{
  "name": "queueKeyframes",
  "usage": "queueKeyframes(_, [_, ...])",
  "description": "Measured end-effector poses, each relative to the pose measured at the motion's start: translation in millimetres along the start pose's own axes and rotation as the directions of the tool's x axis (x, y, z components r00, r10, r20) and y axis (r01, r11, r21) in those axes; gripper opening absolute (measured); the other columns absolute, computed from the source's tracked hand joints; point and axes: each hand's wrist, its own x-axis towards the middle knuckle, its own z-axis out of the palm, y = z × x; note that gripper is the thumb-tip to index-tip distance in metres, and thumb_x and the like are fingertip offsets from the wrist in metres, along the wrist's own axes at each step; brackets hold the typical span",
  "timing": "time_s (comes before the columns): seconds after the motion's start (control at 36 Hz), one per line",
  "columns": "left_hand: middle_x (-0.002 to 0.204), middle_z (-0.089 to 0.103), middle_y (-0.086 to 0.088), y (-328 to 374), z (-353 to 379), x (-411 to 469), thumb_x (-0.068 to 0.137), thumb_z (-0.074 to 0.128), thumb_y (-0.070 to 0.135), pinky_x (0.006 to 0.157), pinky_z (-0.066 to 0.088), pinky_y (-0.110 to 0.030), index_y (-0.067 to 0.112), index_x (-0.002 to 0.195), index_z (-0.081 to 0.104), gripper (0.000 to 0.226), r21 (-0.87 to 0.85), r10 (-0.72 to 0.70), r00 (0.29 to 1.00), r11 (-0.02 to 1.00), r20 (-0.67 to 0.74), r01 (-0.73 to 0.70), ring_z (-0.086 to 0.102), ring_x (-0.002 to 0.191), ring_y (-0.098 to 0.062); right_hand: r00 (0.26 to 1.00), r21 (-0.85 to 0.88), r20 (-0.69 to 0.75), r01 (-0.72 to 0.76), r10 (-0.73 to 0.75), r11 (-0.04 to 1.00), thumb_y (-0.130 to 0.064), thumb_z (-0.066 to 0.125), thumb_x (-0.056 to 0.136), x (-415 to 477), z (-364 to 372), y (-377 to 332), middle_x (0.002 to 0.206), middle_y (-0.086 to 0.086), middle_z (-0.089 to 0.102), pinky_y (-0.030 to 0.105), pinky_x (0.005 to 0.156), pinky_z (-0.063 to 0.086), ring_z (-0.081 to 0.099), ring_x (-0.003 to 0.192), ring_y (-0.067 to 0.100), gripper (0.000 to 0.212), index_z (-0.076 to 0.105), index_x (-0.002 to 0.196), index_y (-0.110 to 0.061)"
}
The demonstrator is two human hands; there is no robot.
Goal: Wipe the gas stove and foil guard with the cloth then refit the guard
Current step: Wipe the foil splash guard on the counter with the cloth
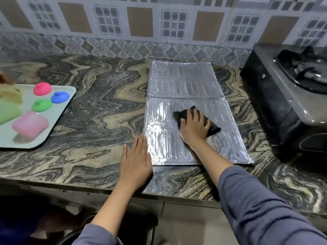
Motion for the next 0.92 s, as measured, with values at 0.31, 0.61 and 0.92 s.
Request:
queueKeyframes(0.31, [0.157, -0.011, 0.007, 1.7, 4.2, 2.6, 0.087, 0.004, 0.035, 0.112, -0.014, -0.035, 0.019, 0.148, -0.007, 0.064, 0.032, -0.033, 0.999, 0.999, -0.002, 0.033, -0.017, 0.138, -0.001, 0.743, -0.054, 0.212, 0.657, -0.634, 0.752, -0.038, 0.033, 0.098, 18.9, -18.1, 32.6, 0.154, -0.010, 0.024, 0.037, 0.113, 0.013, 0.021, 0.141, 0.013, 0.048, 0.023, 0.145, -0.034])
queueKeyframes(0.61, [0.157, -0.008, 0.005, 3.5, 4.7, 0.5, 0.090, 0.007, 0.033, 0.117, -0.009, -0.037, 0.019, 0.149, -0.005, 0.062, 0.012, -0.030, 0.999, 0.999, -0.024, 0.030, -0.011, 0.143, -0.005, 0.983, -0.118, 0.106, 0.163, -0.151, 0.980, -0.040, 0.027, 0.098, 19.1, -39.2, 90.7, 0.156, -0.003, 0.018, 0.042, 0.115, 0.010, 0.015, 0.143, 0.015, 0.051, 0.019, 0.147, -0.024])
queueKeyframes(0.92, [0.158, -0.006, 0.003, 3.9, 2.7, 0.0, 0.096, 0.012, 0.030, 0.117, -0.006, -0.038, 0.017, 0.149, -0.003, 0.057, 0.011, -0.026, 0.999, 1.000, -0.025, 0.026, -0.007, 0.145, -0.009, 0.999, -0.097, 0.037, 0.033, -0.030, 0.995, -0.042, 0.026, 0.098, -58.3, -37.3, 95.3, 0.157, -0.004, 0.015, 0.043, 0.114, 0.012, 0.013, 0.144, 0.016, 0.053, 0.017, 0.147, -0.025])
